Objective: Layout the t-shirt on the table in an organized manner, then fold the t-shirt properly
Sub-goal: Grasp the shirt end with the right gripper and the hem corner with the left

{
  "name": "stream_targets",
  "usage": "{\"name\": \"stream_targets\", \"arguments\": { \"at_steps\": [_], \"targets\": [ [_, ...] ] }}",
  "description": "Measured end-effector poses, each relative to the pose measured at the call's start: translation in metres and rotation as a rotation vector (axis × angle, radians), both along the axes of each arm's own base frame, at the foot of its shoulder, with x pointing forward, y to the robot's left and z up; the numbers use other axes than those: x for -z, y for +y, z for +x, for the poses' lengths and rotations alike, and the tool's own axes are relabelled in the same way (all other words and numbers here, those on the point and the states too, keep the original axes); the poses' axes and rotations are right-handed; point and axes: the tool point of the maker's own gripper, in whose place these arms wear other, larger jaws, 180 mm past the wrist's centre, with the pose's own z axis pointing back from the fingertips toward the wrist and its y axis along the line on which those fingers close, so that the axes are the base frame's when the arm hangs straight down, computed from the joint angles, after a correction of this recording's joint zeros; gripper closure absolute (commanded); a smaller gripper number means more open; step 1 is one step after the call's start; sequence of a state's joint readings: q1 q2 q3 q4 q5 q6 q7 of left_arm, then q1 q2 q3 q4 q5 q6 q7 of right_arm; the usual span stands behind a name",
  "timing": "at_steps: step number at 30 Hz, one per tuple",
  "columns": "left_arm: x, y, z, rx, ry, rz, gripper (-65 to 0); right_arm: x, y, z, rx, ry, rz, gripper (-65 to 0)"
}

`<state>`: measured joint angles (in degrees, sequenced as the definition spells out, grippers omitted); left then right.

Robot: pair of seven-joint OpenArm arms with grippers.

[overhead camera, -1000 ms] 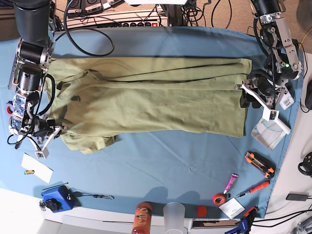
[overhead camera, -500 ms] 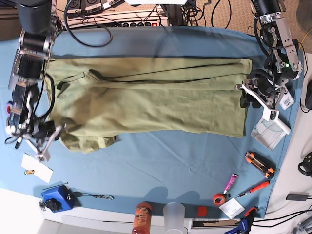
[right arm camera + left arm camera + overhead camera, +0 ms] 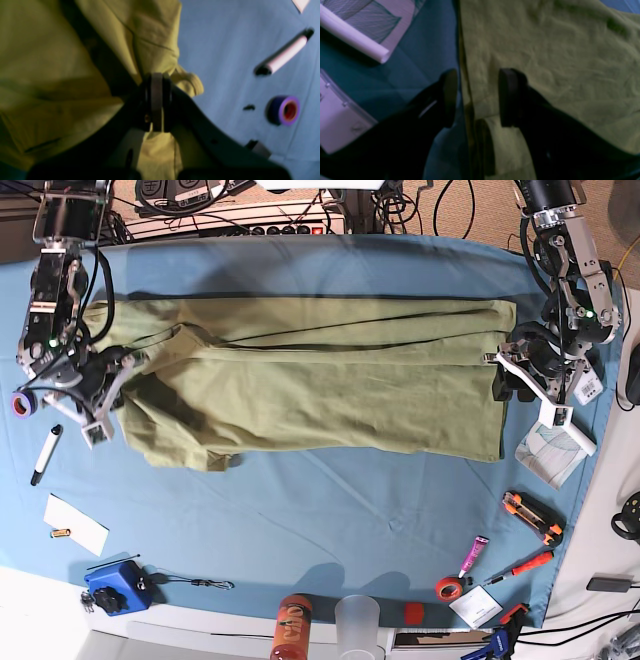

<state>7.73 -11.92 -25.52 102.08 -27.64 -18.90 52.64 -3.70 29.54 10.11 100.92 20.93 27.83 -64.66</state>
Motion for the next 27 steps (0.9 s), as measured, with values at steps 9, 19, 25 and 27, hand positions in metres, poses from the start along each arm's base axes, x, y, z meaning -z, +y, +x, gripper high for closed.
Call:
{"name": "stream_targets", "arguments": {
  "at_steps": [9, 19, 25, 27],
  "targets": [
    [0.0, 0.0, 0.0, 0.0, -0.001, -0.001, -27.5, 0.017, 0.007, -0.015, -0.031, 0.059, -0.002, -17.8],
    [0.0, 0.0, 0.0, 0.0, 0.0, -0.001, -27.5, -0.042, 0.017, 0.008, -0.041, -0.136, -0.029, -24.5],
    [0.0, 0.0, 0.0, 0.001, 0.0, -0.001, -27.5, -0.078, -0.001, 0.028, 0.071, -0.297, -0.038, -24.5],
    [0.0, 0.0, 0.0, 0.0, -0.001, -0.001, -27.5, -0.068, -0.012, 0.037, 0.111, -0.273, -0.006, -24.5]
  ]
}}
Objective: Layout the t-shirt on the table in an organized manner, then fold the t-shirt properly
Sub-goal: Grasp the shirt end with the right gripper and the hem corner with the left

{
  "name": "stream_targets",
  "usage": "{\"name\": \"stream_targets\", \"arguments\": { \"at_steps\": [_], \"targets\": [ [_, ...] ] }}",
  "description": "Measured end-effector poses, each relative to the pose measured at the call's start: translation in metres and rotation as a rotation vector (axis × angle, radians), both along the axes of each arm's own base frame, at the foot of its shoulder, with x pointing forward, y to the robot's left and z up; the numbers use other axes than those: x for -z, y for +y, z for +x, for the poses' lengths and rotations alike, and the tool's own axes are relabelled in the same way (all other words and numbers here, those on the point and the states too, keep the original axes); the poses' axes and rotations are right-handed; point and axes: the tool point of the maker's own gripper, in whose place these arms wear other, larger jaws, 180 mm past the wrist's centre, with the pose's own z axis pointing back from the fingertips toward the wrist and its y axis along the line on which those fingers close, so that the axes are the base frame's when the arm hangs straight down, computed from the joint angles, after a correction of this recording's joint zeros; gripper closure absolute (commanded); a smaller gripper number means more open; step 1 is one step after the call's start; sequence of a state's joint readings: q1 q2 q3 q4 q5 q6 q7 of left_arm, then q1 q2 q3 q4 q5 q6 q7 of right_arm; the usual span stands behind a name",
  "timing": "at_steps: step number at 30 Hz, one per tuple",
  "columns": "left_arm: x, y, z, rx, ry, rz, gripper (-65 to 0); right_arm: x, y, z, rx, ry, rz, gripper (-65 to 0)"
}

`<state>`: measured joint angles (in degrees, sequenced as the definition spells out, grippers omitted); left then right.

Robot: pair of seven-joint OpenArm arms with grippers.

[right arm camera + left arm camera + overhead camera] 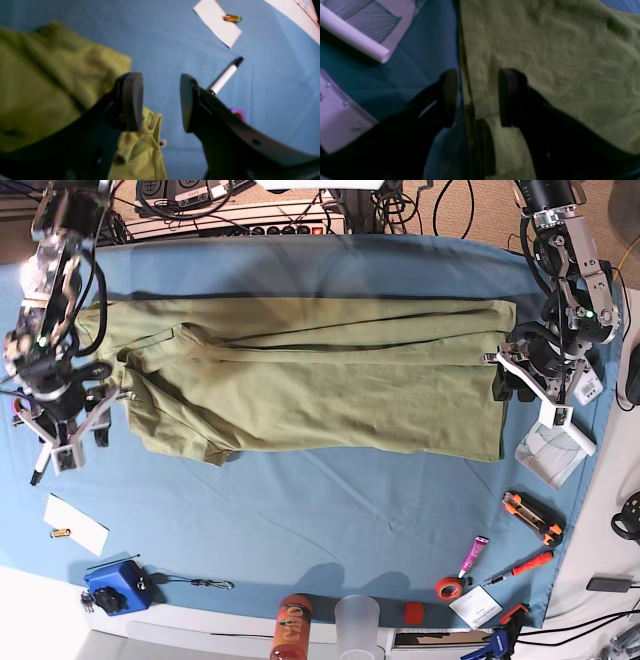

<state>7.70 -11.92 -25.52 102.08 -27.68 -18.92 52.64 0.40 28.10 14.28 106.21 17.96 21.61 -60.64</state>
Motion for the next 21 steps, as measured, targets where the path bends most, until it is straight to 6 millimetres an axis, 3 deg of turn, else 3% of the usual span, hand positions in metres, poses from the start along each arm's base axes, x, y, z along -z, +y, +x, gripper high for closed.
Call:
{"name": "stream_targets", "arguments": {
  "at_steps": [4, 9, 16, 21],
  "targets": [
    [0.0, -0.001, 0.0, 0.0, -0.002, -0.006, -27.5, 0.032, -0.015, 0.019, 0.027, 0.084, 0.14, -24.5],
    [-0.001, -0.002, 0.0, 0.001, -0.003, -0.009, -27.5, 0.066, -0.009, 0.041, 0.034, 0.177, 0.407, -24.5],
    [-0.002, -0.004, 0.001, 0.007, -0.008, -0.016, -27.5, 0.116, 0.035, 0.046, -0.005, 0.336, 0.684, -24.5],
    [-0.003, -0.009, 0.001, 0.05, -0.019, -0.011, -27.5, 0.12, 0.06, 0.053, -0.058, 0.324, 0.744, -24.5]
  ]
}}
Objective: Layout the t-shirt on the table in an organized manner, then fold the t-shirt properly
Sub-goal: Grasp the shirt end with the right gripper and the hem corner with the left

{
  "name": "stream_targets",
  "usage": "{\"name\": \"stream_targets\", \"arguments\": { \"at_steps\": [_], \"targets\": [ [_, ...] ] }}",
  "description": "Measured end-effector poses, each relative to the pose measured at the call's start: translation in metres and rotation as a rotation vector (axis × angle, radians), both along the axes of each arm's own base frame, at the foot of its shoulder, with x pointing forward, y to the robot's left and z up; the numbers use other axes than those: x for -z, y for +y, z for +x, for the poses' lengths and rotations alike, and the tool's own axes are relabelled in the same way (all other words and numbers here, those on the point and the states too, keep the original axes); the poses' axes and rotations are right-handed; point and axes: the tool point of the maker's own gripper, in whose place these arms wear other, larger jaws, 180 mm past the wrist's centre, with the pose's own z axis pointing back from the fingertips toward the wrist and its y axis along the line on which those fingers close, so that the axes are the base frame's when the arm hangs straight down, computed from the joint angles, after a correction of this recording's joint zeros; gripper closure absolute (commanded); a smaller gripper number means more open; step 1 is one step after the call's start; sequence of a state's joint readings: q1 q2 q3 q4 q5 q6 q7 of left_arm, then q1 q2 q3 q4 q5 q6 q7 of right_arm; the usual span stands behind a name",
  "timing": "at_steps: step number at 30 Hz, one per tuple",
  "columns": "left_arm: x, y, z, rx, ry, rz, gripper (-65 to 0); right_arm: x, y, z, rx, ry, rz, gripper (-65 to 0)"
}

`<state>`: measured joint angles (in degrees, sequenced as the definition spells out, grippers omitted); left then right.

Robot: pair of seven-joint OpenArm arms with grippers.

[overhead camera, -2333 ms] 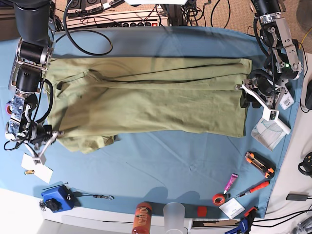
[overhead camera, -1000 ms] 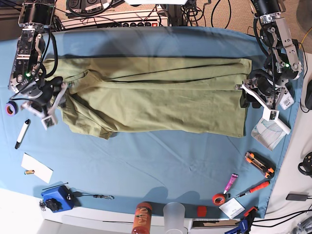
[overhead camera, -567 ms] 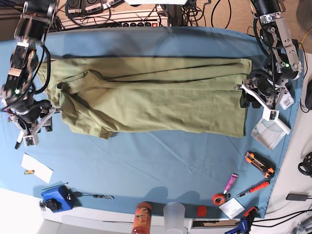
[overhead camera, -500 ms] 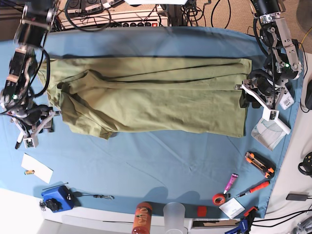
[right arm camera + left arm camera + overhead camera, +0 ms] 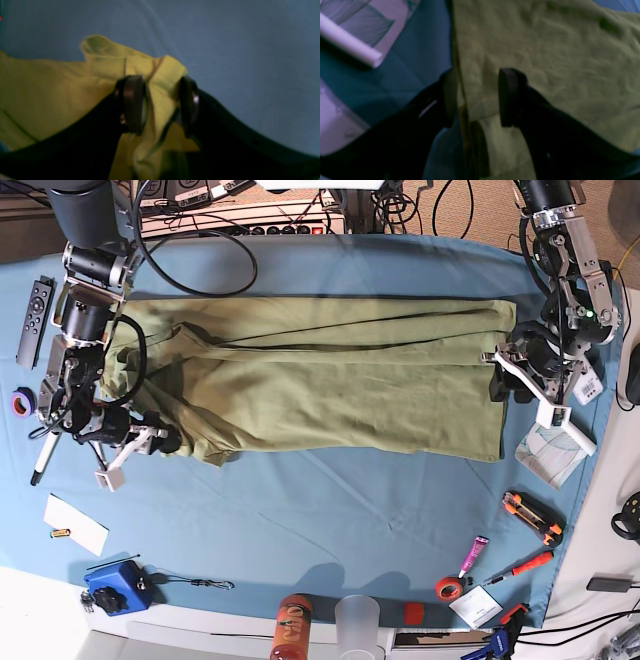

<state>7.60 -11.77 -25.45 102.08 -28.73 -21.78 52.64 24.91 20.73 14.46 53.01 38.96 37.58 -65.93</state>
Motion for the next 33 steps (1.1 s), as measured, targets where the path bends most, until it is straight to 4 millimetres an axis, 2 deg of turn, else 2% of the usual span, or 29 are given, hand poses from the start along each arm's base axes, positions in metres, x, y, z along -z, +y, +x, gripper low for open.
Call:
{"name": "stream_targets", "arguments": {
  "at_steps": [4, 10, 16, 20, 22, 26, 28, 33],
  "targets": [
    [-0.005, -0.001, 0.005, 0.009, -0.017, 0.002, -27.5, 0.0, 0.01, 0.003, -0.008, -0.004, 0.017, -24.5],
    [-0.022, -0.001, 0.033, 0.006, -0.077, -0.013, -27.6, 0.0, 0.011, 0.003, -0.009, -0.004, 0.018, -24.5],
    [0.003, -0.007, 0.058, 0.06, -0.011, -0.089, -27.8, 0.0, 0.011, 0.003, -0.008, -0.004, 0.02, -24.5],
    [0.023, -0.012, 0.081, 0.115, 0.064, -0.068, -29.7, 0.0, 0.011, 0.003, -0.008, -0.004, 0.019, -24.5],
    [0.032, -0.008, 0.093, 0.084, 0.083, -0.045, -29.7, 0.0, 0.011, 0.003, -0.008, -0.004, 0.019, -24.5],
    [0.033, 0.005, 0.114, 0.012, 0.115, -0.013, -29.7, 0.001, 0.011, 0.001, -0.014, 0.007, 0.017, -24.5],
    [0.035, 0.008, 0.112, 0.016, 0.145, -0.004, -29.7, 0.002, 0.011, 0.001, -0.015, 0.009, 0.017, -24.5],
    [0.037, -0.003, 0.104, 0.087, 0.2, -0.021, -29.7, 0.002, 0.011, 0.001, -0.016, 0.011, 0.017, -24.5]
  ]
}}
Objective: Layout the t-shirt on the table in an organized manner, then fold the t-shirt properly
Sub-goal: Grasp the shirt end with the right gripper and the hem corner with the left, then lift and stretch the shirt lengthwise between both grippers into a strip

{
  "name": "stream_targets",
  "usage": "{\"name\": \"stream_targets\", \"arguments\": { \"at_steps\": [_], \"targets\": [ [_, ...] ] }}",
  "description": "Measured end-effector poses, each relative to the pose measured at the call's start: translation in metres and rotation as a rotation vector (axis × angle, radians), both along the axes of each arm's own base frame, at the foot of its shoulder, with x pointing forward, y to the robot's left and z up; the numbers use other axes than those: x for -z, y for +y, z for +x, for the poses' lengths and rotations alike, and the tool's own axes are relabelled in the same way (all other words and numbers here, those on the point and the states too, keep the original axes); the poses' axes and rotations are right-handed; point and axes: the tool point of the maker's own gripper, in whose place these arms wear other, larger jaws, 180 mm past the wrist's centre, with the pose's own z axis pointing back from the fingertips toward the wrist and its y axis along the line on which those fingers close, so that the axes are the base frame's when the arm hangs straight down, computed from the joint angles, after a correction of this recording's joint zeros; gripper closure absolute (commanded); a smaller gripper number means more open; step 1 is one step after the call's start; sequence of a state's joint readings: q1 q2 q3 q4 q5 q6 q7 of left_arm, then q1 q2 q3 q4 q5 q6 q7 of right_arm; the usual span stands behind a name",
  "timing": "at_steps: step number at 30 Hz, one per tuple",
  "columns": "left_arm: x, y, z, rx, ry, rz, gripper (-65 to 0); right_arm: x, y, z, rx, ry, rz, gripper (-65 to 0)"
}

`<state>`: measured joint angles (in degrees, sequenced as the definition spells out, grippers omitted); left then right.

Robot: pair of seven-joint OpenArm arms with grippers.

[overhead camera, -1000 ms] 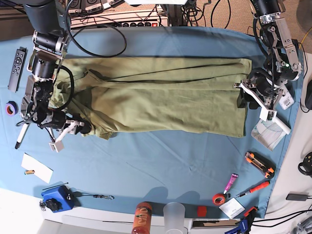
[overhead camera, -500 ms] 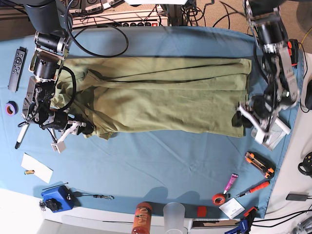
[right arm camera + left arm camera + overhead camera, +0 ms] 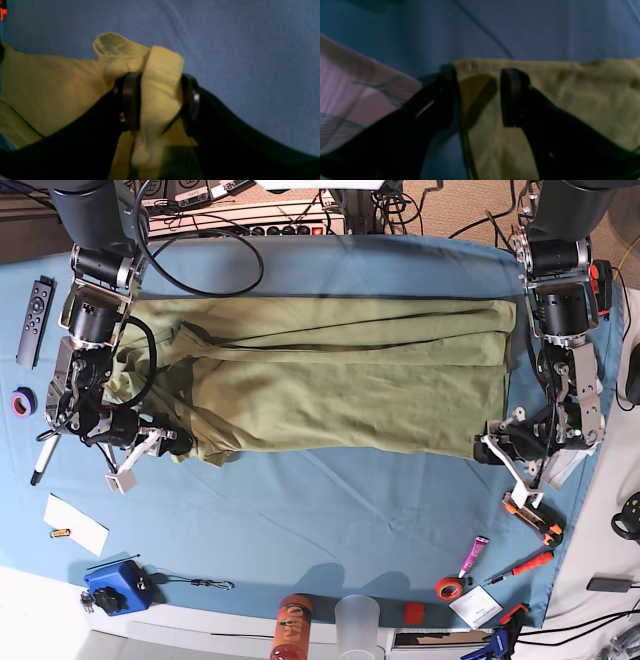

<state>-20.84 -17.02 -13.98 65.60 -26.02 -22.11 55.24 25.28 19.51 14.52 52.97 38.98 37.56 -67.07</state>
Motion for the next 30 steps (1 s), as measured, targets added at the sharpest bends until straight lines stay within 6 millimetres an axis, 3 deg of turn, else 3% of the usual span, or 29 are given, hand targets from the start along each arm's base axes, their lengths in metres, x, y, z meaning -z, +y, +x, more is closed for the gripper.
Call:
{"name": "stream_targets", "arguments": {
  "at_steps": [6, 9, 13, 14, 20, 22, 27, 30],
  "targets": [
    [0.004, -0.01, -0.006, 0.044, 0.014, -0.095, -29.5, 0.0, 0.0, 0.0, 0.0, 0.001, 0.001, -24.5],
    [0.004, -0.013, -0.005, 0.038, 0.002, -0.125, -22.6, 0.0, 0.0, 0.0, 0.0, 0.0, 0.0, -24.0],
    [0.007, -0.014, -0.005, 0.005, 0.02, -0.136, -1.9, 0.002, -0.001, -0.002, -0.003, 0.01, -0.007, -2.4],
    [0.007, -0.014, -0.005, 0.005, 0.021, -0.136, 0.0, 0.003, -0.001, -0.003, -0.002, 0.013, -0.013, 0.0],
    [0.007, -0.016, -0.01, 0.023, 0.051, -0.13, 0.0, -0.002, -0.003, 0.005, 0.017, -0.032, -0.008, 0.0],
    [0.006, -0.016, -0.011, 0.033, 0.057, -0.121, 0.0, -0.01, -0.003, 0.011, 0.011, -0.053, -0.025, 0.0],
    [-0.002, -0.021, -0.018, 0.041, 0.078, -0.165, 0.0, -0.063, -0.001, 0.039, -0.027, -0.253, -0.072, 0.0],
    [-0.015, -0.018, -0.018, 0.022, 0.06, -0.216, 0.0, -0.08, -0.003, 0.044, -0.038, -0.307, -0.124, 0.0]
  ]
}}
